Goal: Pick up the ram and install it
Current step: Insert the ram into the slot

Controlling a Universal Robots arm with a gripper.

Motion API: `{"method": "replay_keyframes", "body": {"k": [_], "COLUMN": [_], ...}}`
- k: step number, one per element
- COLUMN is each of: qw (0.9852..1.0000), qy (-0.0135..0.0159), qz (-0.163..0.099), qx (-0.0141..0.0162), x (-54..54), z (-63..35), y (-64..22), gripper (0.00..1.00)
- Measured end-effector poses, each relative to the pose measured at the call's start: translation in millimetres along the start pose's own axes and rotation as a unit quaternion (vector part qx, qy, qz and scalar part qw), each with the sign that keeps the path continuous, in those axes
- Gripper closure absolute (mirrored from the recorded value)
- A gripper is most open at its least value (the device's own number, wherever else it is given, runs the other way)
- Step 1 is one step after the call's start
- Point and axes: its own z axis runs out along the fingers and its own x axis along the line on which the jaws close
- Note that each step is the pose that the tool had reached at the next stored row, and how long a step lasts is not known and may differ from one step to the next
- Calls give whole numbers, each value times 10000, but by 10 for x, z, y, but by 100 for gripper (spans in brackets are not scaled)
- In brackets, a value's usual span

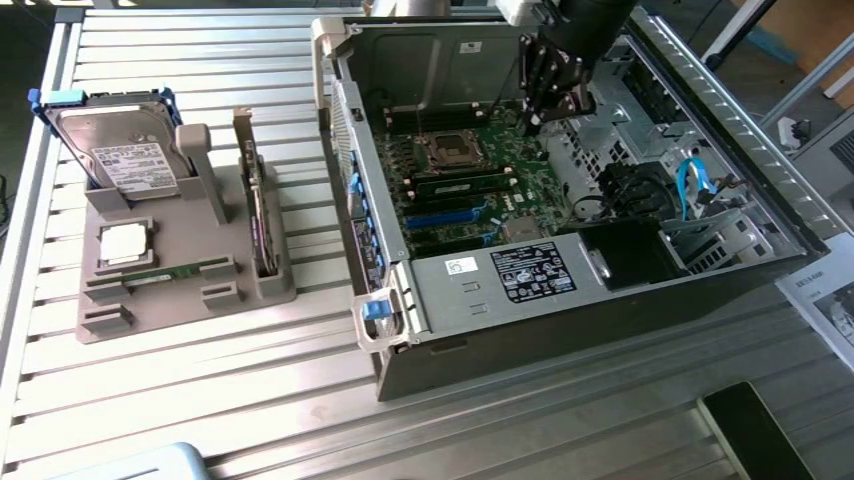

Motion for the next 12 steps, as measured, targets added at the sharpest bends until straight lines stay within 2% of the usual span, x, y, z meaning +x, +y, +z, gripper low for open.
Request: {"method": "replay_keyframes", "body": {"k": [12], "qw": [10000], "qy": [0], "qz": [3], "qx": [0], "x": [-3], "z": [158], "y": [0], "gripper": [89]}}
